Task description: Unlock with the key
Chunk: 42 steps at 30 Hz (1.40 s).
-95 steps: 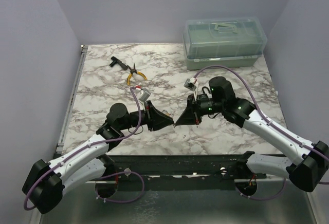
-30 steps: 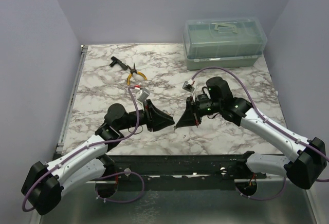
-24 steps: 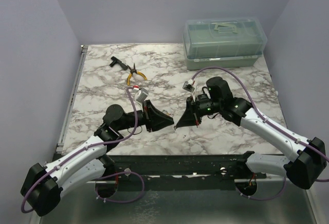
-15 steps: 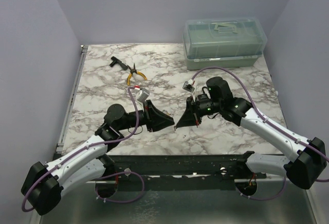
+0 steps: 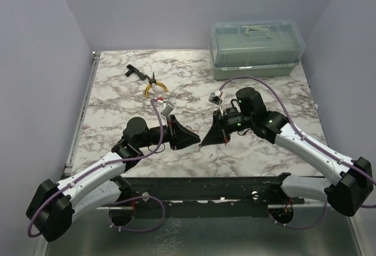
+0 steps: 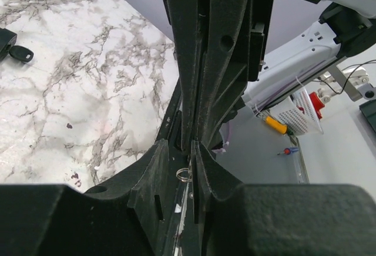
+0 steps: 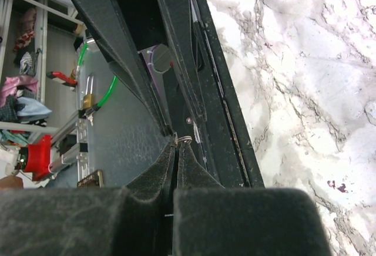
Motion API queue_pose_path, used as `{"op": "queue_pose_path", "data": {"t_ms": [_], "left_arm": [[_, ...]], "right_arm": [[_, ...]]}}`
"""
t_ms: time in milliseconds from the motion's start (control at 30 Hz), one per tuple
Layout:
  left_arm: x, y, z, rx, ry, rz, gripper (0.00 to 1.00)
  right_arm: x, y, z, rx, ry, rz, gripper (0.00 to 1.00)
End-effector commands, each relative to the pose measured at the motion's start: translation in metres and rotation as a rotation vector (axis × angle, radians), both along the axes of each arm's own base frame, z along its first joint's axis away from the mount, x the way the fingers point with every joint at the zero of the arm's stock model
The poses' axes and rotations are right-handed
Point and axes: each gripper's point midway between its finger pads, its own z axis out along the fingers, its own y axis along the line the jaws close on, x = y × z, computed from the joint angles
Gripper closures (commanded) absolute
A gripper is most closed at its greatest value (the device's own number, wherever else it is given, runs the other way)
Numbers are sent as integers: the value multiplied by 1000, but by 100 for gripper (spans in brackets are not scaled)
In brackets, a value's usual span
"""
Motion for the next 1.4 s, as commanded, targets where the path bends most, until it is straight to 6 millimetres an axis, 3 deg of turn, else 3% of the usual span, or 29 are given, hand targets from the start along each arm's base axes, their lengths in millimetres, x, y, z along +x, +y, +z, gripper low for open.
{"op": "queue_pose_path", "data": {"t_ms": [0, 600, 833, 1367], "left_arm": [[-7, -1, -7, 11, -5, -41, 73], [-14, 2, -3, -8, -11, -43, 74], [-16, 5, 1, -22, -21, -32, 69], [-13, 0, -9, 1, 10, -45, 71]], "right_arm": [[5, 4, 17, 39, -47, 13, 100], [10, 5, 15, 29, -49, -13, 100], [10, 6, 12, 22, -42, -12, 100], [12, 9, 16, 35, -44, -2, 100]]}}
